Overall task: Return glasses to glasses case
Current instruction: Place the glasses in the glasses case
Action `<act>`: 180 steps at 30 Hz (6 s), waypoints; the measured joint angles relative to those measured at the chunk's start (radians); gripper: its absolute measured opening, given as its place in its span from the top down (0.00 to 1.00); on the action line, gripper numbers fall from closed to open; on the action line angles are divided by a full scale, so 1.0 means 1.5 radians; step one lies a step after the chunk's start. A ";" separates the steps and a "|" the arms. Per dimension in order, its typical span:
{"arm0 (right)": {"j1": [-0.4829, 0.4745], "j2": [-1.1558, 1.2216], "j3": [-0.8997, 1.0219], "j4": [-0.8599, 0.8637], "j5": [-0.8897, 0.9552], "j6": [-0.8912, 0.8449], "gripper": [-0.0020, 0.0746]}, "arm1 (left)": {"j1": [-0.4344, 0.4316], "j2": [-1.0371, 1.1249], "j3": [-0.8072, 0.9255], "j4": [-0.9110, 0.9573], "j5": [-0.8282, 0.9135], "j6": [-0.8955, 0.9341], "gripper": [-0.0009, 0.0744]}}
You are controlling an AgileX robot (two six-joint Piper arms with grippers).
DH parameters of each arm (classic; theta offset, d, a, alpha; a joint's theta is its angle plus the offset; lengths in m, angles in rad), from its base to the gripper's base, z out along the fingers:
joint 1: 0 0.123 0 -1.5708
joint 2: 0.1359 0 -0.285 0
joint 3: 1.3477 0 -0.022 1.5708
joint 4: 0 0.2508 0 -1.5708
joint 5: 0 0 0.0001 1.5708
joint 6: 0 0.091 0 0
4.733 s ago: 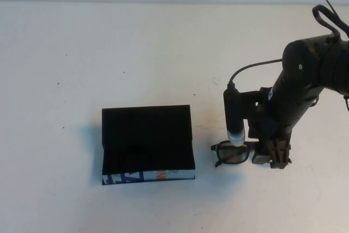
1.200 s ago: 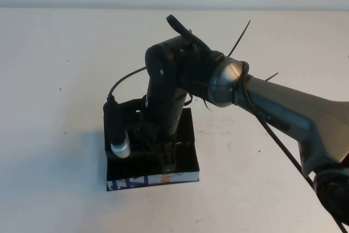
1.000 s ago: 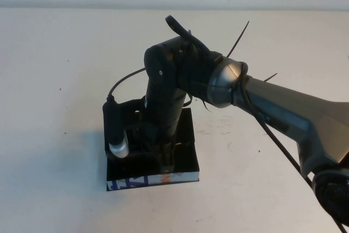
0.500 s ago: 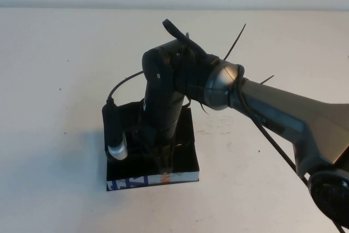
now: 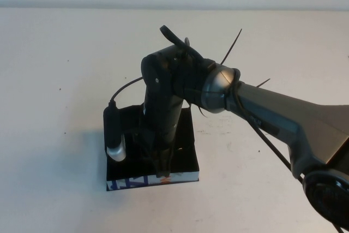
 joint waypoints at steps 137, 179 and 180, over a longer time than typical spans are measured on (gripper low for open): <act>-0.018 -0.068 0.070 -0.002 -0.073 0.024 0.68 | 0.000 0.000 0.000 0.000 0.001 -0.001 0.99; -0.026 -0.052 0.067 0.029 -0.067 0.024 0.72 | 0.000 0.000 0.000 0.000 0.001 -0.001 0.99; -0.026 -0.051 0.067 0.029 -0.065 0.024 0.73 | 0.000 0.000 0.000 0.000 0.001 -0.001 0.99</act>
